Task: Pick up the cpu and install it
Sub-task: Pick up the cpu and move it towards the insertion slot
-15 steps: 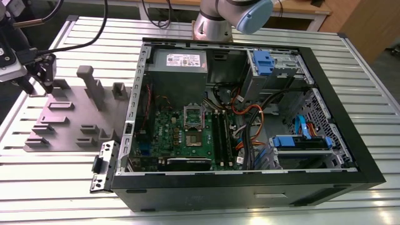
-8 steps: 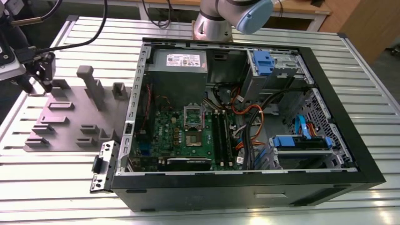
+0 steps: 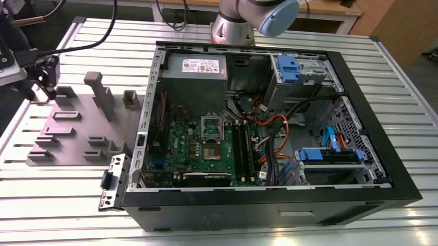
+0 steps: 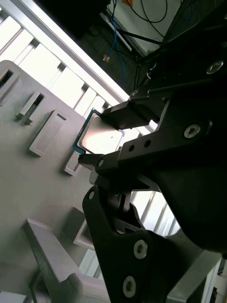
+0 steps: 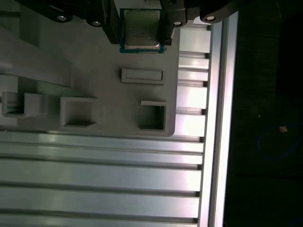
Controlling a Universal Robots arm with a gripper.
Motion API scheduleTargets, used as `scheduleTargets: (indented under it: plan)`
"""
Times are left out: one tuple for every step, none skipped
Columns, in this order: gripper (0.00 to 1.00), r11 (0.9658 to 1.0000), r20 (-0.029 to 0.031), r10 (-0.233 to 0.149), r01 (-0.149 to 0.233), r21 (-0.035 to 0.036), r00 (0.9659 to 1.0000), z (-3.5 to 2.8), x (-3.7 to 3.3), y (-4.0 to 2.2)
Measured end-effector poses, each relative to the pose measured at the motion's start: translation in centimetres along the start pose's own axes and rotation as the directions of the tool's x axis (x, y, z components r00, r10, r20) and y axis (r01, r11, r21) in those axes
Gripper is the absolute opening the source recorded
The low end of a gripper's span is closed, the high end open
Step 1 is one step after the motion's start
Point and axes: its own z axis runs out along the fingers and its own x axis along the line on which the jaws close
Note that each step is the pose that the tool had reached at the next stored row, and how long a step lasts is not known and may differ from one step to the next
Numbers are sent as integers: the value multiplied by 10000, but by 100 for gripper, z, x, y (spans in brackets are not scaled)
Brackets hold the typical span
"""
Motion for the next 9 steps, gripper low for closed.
scheduleTargets:
  plan:
    - [45, 10000, 0, 0, 0, 0, 10000, -6, 0, 0]
    - [45, 10000, 0, 0, 0, 0, 10000, -13, 0, 1]
    - [45, 10000, 1, 0, 0, 0, 10000, -18, 0, 1]
    - [45, 10000, 0, 0, 0, 0, 10000, -25, 0, 1]
    - [45, 10000, 1, 0, 0, 0, 10000, -31, 1, 1]
    - [45, 10000, 1, 0, 0, -1, 10000, -37, 1, 2]
    - [45, 10000, 0, 0, 0, 0, 10000, -44, 1, 2]
    - [45, 10000, 0, 0, 0, -1, 10000, -50, 1, 2]
    - [45, 10000, 1, 0, 0, 0, 10000, -56, 1, 2]
